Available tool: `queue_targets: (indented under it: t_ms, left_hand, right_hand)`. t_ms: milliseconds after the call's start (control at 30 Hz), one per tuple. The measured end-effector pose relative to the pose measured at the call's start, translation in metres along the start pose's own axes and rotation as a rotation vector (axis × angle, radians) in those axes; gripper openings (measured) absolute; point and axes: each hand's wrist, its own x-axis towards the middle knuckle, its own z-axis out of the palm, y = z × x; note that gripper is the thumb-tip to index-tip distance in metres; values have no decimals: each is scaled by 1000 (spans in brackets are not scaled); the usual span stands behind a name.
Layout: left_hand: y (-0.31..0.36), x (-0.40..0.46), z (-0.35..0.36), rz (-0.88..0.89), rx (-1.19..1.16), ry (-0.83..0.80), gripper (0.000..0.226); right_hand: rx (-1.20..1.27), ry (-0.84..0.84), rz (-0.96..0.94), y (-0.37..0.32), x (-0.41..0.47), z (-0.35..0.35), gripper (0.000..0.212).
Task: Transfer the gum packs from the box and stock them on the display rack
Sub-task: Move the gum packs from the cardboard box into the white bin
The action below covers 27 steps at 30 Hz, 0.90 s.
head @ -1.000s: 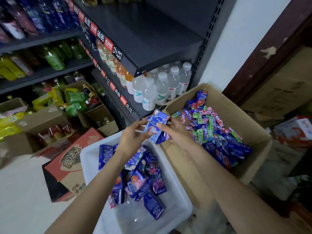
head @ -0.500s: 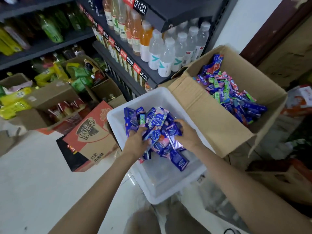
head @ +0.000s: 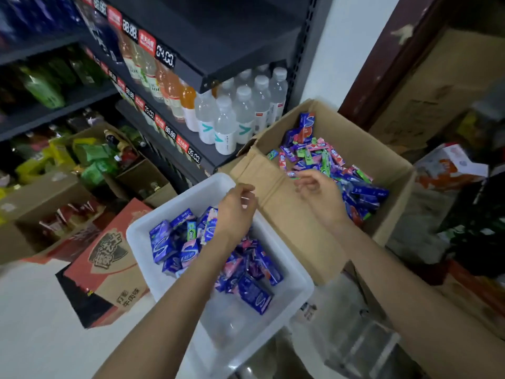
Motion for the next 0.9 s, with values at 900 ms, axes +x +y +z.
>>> queue_targets:
  t_ms: [900]
  left_hand:
    - [-9,96,82,-229,-431,-34,82]
  right_hand:
    - [-945,-752,-134,118,154,1,95]
